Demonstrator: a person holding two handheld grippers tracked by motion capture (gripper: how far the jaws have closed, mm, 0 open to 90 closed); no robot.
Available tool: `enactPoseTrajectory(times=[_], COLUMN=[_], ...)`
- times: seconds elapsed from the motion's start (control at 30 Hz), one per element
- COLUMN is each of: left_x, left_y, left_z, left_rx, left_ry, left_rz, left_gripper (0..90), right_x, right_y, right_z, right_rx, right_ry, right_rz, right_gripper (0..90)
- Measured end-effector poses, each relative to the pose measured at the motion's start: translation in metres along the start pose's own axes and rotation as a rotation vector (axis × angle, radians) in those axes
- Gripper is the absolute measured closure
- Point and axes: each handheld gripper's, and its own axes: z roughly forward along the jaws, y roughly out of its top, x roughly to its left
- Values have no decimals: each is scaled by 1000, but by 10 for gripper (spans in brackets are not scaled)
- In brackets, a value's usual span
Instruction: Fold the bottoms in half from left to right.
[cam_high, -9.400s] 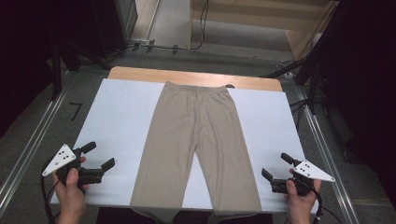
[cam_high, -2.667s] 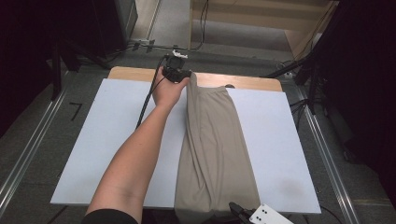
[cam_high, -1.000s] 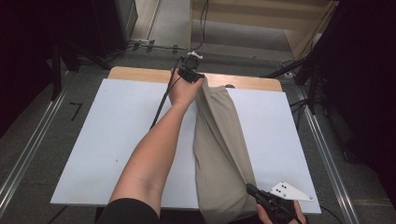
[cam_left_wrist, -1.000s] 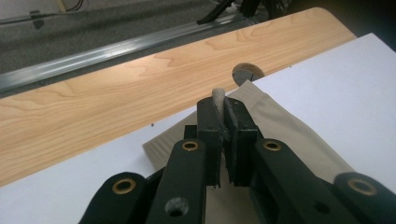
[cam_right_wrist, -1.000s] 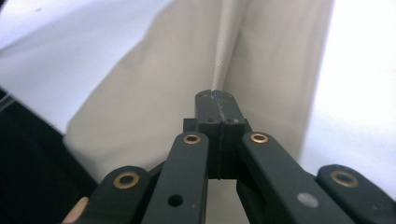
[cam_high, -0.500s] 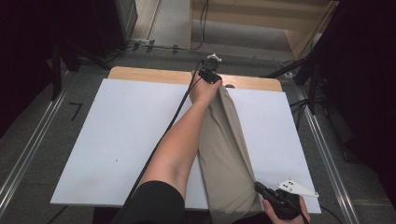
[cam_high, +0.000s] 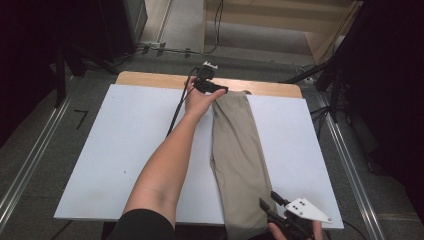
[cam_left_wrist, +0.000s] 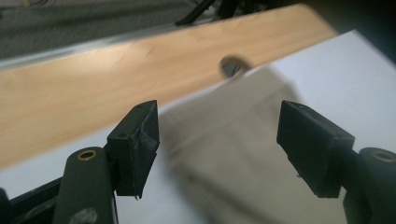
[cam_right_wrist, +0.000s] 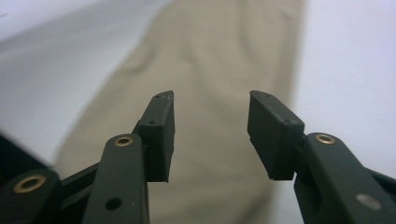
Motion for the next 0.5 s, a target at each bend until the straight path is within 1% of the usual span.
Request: enactPoseTrajectory(times=[0.1,0.13,0.17,0.23,0.27,0.3,0.37,0.4,0.43,0.47,0.5], left_x=[14,14,18,18,16,14,9,7,4,2,1], left_y=[-19,-19,-29,-35,-37,-39,-40,-41,-41,-40,-40], left_z=[-1,-1,1,5,8,11,16,19,21,23,25], left_rx=[28,28,46,65,75,84,81,76,71,70,72], left_ry=[13,13,13,5,7,15,30,33,56,92,100], left_rz=[-21,-21,-26,-14,-6,7,22,22,34,53,59], left_gripper=[325,337,352,373,382,384,403,415,433,451,456], right_x=[24,24,41,53,59,65,73,77,80,81,79], right_y=[2,2,2,2,2,1,0,-2,-3,-5,-6], right_z=[11,11,23,32,37,42,51,55,59,62,64], right_rx=[15,15,34,51,59,69,86,94,105,121,137], right_ry=[50,50,85,107,95,86,71,60,28,-10,-15], right_rz=[-68,-68,-93,-122,-143,-155,-163,-166,-180,-187,-179], right_gripper=[498,498,490,463,436,409,388,388,389,396,401])
